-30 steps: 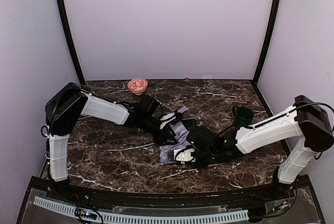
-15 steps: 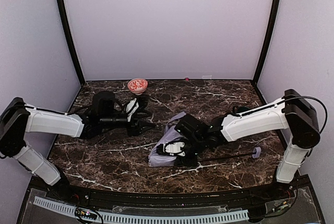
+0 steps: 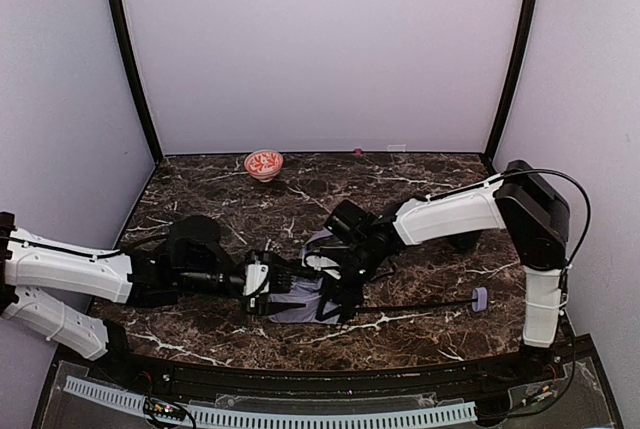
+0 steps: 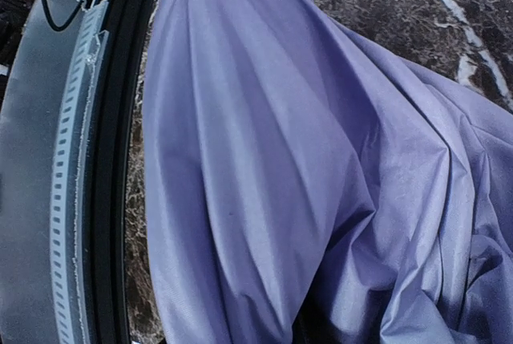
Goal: Put away the umbrella
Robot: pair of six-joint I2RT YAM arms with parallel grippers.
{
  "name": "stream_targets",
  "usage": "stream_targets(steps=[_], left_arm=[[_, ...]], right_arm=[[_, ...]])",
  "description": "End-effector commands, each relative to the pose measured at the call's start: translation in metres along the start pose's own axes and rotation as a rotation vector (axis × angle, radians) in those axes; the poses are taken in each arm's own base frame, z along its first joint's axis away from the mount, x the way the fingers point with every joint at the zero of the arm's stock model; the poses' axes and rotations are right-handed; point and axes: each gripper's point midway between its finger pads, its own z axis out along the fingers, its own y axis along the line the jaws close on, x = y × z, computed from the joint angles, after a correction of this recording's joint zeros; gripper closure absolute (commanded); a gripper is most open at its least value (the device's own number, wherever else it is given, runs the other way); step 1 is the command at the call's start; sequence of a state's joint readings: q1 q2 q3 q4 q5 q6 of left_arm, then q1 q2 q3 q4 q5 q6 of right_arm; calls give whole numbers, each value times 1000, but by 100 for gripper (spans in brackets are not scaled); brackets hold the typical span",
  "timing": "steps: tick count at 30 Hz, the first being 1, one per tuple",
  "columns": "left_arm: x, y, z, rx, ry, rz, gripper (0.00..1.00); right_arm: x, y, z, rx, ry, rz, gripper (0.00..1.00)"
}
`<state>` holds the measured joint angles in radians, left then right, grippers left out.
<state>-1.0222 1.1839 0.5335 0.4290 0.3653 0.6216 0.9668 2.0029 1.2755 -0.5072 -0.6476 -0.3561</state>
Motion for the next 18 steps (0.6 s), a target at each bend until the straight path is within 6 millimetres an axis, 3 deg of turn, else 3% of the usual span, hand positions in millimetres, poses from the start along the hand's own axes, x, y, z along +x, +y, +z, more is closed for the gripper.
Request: stream_targets(steps=[1,10,14,18], left_arm=[[56,-25,21,107,278,107,42],[85,-47,32,245,417,43,39],[110,-45,35,208,512,32,39],[123,-56,36,233,528,18,39]], right_arm=[[105,19,33,-144,318,321,82],[109,8,32,-189,331,393,83],[107,8,32,-206,335,394,83],[105,4,28,-202,322,408,82]])
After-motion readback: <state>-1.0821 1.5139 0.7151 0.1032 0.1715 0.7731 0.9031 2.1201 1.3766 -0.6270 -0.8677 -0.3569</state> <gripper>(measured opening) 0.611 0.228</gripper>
